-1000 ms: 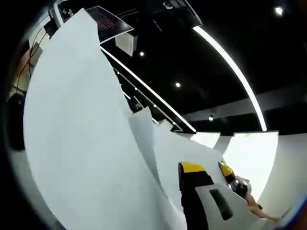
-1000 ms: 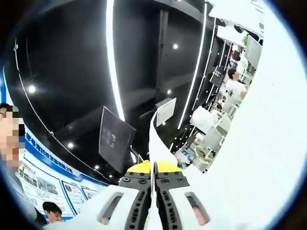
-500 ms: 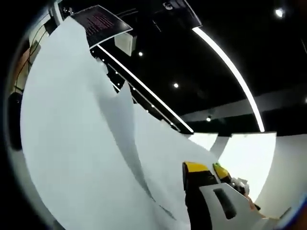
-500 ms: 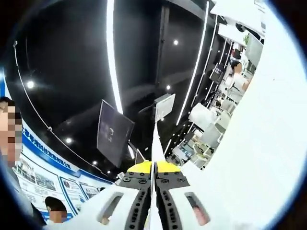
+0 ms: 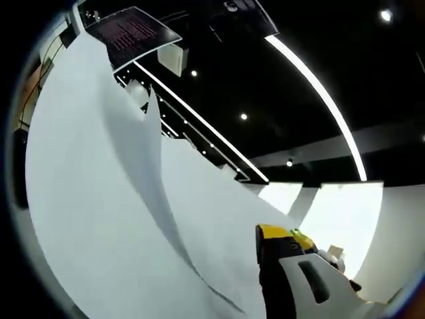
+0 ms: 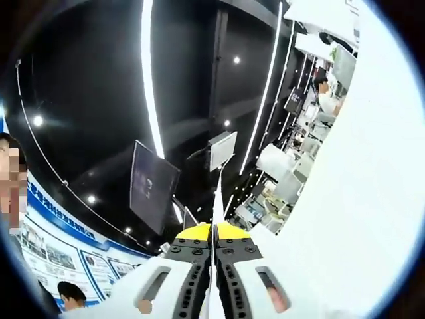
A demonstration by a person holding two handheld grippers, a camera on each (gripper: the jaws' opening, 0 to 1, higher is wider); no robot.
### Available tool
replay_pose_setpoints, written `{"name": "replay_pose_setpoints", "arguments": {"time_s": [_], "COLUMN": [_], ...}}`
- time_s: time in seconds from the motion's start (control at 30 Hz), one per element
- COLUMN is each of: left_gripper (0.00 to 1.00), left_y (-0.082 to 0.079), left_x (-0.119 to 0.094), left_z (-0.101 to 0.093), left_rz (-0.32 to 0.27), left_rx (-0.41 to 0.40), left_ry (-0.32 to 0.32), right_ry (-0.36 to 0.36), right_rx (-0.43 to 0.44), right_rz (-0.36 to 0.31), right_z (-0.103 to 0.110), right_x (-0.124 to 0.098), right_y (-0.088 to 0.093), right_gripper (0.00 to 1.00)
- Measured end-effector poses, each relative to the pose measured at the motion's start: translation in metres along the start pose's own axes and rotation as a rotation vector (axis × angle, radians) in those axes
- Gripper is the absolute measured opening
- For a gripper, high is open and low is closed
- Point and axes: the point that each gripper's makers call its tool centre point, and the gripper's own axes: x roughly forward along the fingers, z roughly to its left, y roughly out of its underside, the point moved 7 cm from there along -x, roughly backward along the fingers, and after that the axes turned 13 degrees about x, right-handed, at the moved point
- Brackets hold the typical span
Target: Organize the stack of printing papers by aligning and flattening the scattered papers on the table
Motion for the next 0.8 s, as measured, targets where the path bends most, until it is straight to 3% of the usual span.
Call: {"name": "replay_pose_setpoints", "arguments": {"time_s": [0.23, 0.33, 0.47, 0.8], "left_gripper": [0.37, 0.37, 0.37, 0.37], "left_y": [0.0, 0.0, 0.0, 0.001], "left_x": [0.001, 0.0, 0.0, 0.0], "left_z": [0.001, 0.002, 0.002, 0.001], "left_rz": [0.002, -0.001, 0.001, 0.0], "left_rx": [0.007, 0.005, 0.008, 0.011], "left_ry": [-0.008, -0.011, -0.016, -0.016], "right_ry": [0.014, 0.086, 0.117, 0.118], "right_rx": [0.028, 0.016, 0.013, 0.075], "right_rz": [-0.009, -0.031, -0.028, -0.048], "right_z": [-0.004, -0.01, -0.012, -0.013], "right_x": [-0.002, -0.006, -0.008, -0.01], "right_y": [0.006, 0.01, 0.018, 0.025], "right_gripper": [0.0, 0.0, 0.0, 0.0]}}
